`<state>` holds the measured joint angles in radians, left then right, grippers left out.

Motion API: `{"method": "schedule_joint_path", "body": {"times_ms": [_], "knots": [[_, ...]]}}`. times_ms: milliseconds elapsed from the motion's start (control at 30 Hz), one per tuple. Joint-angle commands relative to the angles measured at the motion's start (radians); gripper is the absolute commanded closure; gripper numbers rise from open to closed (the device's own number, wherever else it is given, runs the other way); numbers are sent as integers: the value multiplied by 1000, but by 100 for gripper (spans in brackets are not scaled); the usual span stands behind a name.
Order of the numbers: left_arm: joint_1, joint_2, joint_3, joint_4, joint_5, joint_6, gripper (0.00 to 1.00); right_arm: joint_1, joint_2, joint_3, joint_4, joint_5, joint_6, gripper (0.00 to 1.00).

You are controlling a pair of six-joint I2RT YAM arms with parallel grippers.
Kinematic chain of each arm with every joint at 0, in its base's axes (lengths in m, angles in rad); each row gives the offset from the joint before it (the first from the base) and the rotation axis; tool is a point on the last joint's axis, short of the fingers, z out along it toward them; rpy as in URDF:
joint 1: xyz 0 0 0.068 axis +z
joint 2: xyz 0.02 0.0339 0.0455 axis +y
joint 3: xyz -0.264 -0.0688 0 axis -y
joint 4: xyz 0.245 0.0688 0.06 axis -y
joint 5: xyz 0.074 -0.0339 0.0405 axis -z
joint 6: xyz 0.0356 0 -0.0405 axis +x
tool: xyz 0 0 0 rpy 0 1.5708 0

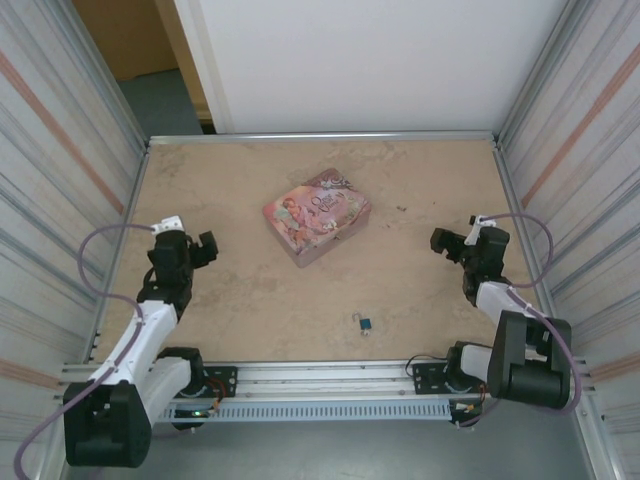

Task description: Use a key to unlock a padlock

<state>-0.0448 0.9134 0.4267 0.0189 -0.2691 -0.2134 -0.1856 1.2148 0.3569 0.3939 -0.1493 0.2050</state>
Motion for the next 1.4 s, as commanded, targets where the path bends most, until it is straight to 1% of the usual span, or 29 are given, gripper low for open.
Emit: {"method": "schedule_joint_path", "body": {"times_ms": [0,233,367,500,600,733,800,867,967,1000,1167,1367], "knots": [[8,20,-29,110,36,52,1,-2,25,-17,165,-6,-33,1],[9,67,-66,230,86,91,1,7,102,-45,364,-35,-30,1],[9,76,-80,265,89,99,1,51,183,-80,520,-5,-68,1],[8,88,-83,285,86,111,1,93,213,-92,567,13,-112,1],[8,106,-83,297,87,115,1,100,242,-93,599,8,-123,1],[9,131,-81,316,94,127,1,123,320,-91,673,14,-150,1],[9,136,-82,324,96,129,1,119,298,-75,603,13,-146,1],[9,145,-81,335,96,133,1,119,312,-55,587,13,-144,1],[9,169,-79,361,97,142,1,115,327,59,388,51,-126,1],[8,180,-76,373,103,146,1,116,326,49,409,74,-117,1],[8,238,-62,441,154,171,1,120,327,50,405,94,-115,1],[9,315,-75,593,213,209,1,122,326,50,407,99,-117,1]]}}
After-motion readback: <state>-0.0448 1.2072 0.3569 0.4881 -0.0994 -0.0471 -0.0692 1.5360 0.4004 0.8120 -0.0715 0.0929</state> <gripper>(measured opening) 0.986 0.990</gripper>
